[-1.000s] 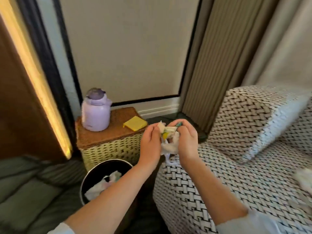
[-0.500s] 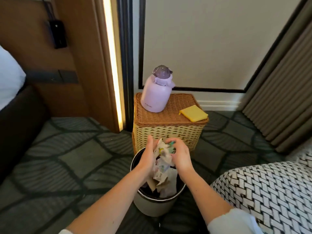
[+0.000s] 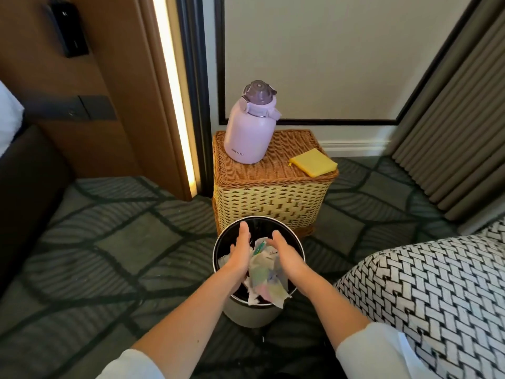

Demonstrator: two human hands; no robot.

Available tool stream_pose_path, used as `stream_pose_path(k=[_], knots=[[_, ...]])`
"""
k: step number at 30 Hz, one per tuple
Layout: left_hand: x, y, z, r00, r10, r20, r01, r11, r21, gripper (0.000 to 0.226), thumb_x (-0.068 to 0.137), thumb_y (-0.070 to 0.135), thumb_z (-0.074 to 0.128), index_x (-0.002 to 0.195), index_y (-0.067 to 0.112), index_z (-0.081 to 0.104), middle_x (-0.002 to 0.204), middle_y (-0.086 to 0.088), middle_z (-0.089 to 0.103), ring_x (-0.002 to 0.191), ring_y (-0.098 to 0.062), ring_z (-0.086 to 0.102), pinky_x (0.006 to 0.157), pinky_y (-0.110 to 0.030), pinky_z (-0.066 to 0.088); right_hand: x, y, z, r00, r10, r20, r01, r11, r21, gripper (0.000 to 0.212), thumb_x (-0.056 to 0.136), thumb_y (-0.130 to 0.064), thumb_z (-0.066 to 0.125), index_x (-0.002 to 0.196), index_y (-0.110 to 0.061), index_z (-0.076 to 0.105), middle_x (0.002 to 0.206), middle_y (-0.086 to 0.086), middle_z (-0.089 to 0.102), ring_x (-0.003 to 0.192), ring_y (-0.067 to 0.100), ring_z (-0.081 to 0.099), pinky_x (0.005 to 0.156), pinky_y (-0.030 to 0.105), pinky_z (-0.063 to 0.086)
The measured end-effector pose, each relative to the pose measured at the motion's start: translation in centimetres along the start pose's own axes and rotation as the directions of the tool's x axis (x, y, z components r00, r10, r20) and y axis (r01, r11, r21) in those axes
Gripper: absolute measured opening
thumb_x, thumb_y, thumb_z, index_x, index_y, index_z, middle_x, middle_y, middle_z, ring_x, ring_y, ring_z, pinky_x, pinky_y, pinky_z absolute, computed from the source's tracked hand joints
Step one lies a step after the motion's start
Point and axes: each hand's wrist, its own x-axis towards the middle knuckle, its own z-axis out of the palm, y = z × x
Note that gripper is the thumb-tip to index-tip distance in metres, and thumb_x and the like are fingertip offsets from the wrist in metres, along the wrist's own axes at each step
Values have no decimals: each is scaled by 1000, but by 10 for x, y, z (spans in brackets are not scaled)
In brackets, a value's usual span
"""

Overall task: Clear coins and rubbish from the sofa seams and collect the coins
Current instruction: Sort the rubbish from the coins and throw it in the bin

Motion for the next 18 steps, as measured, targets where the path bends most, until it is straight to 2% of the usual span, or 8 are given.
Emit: stream_pose_path(k=[1, 3, 6, 8, 11, 14, 18], knots=[[-2, 4, 2, 1000, 21, -13, -21, 1000, -6, 80, 89, 74, 8, 152, 29, 27, 162, -4, 12, 149, -25, 10, 119, -52, 12, -3, -3, -3, 999, -23, -24, 24, 1000, 13, 58, 101, -57, 22, 134, -25, 56, 146, 6, 47, 133, 22, 43, 97, 31, 31], [-5, 15, 9, 995, 89, -41, -91, 995, -35, 72, 94, 68, 12, 143, 26, 44, 155, -6, 34, 142, -25, 30, 117, -50, 22, -12, -7, -11, 992, -94, -89, 99, 994, 51, 56, 102, -55, 24, 133, -24, 58, 141, 3, 52, 129, 18, 46, 96, 29, 32], [-16, 35, 23, 975, 214, -63, -218, 974, -63, 57, 102, 52, 18, 117, 20, 64, 131, -5, 59, 118, -20, 54, 109, -45, 36, -28, -15, -26, 939, -228, -258, 256, 963, 83, 47, 103, -46, 30, 127, -21, 63, 131, -3, 59, 121, 11, 51, 96, 26, 34], [-22, 48, 35, 964, 263, -38, -265, 961, -83, 47, 104, 44, 24, 105, 23, 66, 120, -2, 64, 104, -15, 60, 102, -42, 43, -42, -21, -39, 872, -331, -362, 354, 935, -2, 35, 102, -35, 41, 124, -21, 64, 126, -5, 61, 117, 8, 54, 95, 24, 37], [-38, 65, 60, 945, 327, 6, -326, 943, -73, 40, 104, 35, 31, 104, 21, 67, 111, 1, 67, 95, -14, 63, 87, -34, 49, -70, -23, -66, 729, -468, -500, 457, 876, -152, 26, 98, -19, 50, 119, -25, 64, 116, -12, 60, 105, -3, 55, 92, 16, 41], [-59, 81, 89, 914, 403, 51, -398, 914, -82, 29, 102, 25, 39, 101, 22, 67, 106, 0, 67, 92, -14, 64, 76, -27, 49, -99, -24, -95, 615, -482, -624, 497, 851, -167, 24, 98, -23, 50, 115, -31, 66, 111, -18, 61, 101, -6, 56, 85, 12, 42], [-89, 94, 135, 852, 494, 170, -491, 869, -65, 22, 99, 20, 46, 95, 28, 66, 102, 2, 67, 91, -13, 64, 77, -27, 50, -140, -17, -139, 500, -474, -724, 522, 832, -185, 23, 98, -20, 51, 110, -31, 67, 106, -19, 61, 97, -10, 55, 80, 10, 43]])
